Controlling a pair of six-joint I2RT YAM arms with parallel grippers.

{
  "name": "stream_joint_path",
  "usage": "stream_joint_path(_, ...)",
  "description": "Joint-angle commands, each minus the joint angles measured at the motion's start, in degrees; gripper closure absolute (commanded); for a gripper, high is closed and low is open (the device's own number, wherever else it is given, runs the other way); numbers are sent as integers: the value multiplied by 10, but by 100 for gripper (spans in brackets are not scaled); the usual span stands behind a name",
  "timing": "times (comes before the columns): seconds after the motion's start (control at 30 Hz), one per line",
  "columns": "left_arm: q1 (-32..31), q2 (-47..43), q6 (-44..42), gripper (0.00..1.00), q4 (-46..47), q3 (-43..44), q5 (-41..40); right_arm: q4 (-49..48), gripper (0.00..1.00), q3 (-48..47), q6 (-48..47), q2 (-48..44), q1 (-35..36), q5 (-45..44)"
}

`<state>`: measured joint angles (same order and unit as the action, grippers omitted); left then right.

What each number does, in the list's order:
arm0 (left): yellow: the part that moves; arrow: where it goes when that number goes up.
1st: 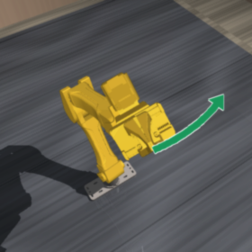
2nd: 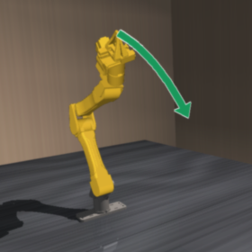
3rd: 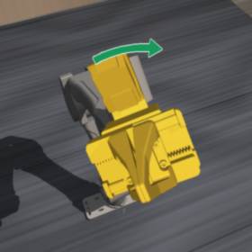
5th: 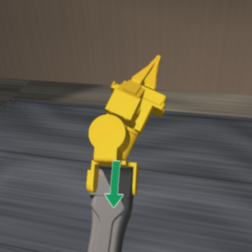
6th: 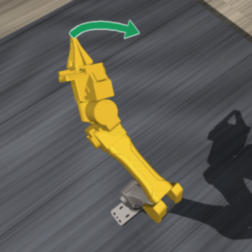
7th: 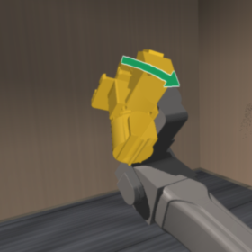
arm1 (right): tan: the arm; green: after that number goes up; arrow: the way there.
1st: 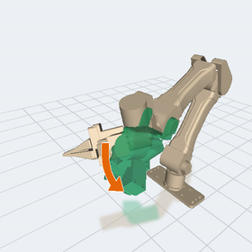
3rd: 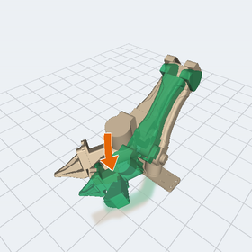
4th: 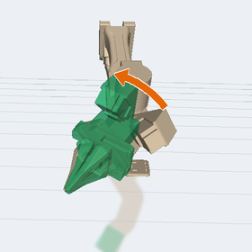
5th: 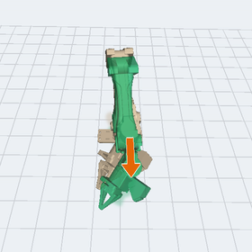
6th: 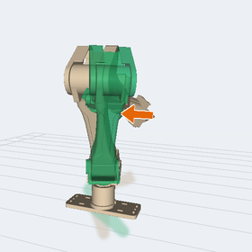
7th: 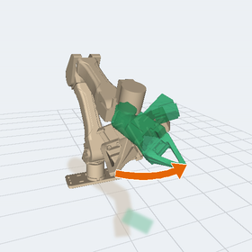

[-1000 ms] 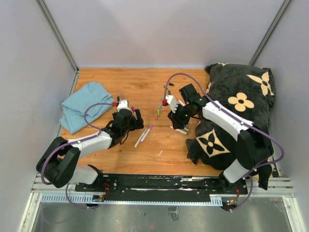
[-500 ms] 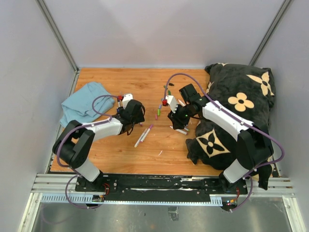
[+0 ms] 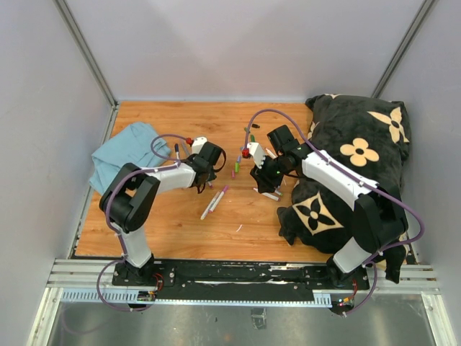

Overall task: Open the pen caps
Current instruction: Pick up the pen from the center of the board.

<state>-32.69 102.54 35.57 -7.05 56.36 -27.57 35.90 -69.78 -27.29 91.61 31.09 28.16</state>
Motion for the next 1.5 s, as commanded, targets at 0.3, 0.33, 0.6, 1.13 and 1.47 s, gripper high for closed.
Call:
stream_joint_path(0.3,2,58,26,85,-114,66,-35,11,57,1,-10,-9,-6,13)
stream_joint_path(0.33,2,55,26,90,-111,62,-35,11,57,1,-10,-10,-6,13)
stream_joint_path(0.6,2,-2,30,100,-70,10,-41,12,57,2,-8,-12,-6,23)
stream_joint_path(1.13,2,-319,-72,100,364,-322,189,-4,57,15,13,-47,-21,162)
stream_joint_path(1.47,-13,-420,1,100,596,-434,328,-89,55,74,46,-135,-61,311)
